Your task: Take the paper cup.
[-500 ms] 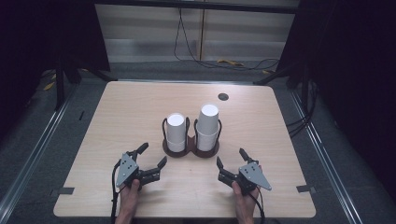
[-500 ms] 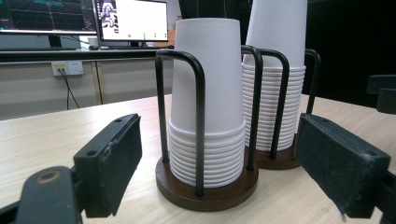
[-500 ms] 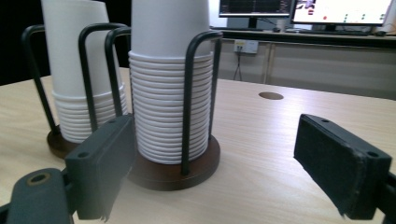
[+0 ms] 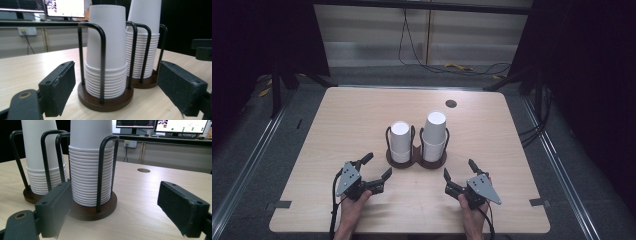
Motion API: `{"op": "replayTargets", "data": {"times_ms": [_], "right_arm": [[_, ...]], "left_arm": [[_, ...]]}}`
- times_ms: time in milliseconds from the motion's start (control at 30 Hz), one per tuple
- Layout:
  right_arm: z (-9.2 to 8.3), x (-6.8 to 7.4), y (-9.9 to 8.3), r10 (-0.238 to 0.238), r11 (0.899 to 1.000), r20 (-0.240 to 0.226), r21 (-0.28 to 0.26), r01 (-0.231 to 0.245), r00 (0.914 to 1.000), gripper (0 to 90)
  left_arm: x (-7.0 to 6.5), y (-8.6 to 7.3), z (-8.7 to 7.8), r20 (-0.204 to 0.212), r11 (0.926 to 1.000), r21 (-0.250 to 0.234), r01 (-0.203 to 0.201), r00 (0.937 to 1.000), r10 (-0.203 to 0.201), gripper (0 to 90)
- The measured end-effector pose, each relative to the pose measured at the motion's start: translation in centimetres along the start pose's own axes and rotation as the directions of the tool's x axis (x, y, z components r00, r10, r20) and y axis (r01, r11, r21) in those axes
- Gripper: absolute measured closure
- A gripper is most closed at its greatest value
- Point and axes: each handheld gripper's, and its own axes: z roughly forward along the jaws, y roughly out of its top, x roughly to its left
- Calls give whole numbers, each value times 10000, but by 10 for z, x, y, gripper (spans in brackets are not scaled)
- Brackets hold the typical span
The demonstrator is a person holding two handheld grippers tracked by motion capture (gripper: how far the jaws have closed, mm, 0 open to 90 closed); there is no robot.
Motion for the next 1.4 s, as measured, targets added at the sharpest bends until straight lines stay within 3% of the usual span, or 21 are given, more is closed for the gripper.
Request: {"op": "replayTargets", "data": {"times_ms": [233,267,600,800,1033,1200,1400], "right_arm": [[1,2,1,-101,9998,32,143,100,9999,128],[1,1,0,-79,9999,48,87,79,10000,129],[0,-1,0,15,10000,-240,-24,-16,9997,136],[0,-2,0,83,10000,-287,-36,-84,9996,140],[1,-2,0,148,9999,-309,78,-145,9994,145],[0,-1,0,82,9999,-287,94,-79,9996,146],[0,-1,0,46,10000,-540,58,-43,9985,145]], "left_arm": [[-2,5,-1,196,9999,30,160,9997,-161,154],[-2,8,1,270,9995,246,194,9994,-201,156],[1,22,5,469,9985,550,-29,9989,3,158],[3,31,5,819,9980,624,-54,9966,3,160],[7,41,9,745,9967,802,-122,9972,62,161],[9,54,13,932,9934,933,-663,9940,576,161],[13,70,18,874,9940,774,-768,9937,700,164]]}}
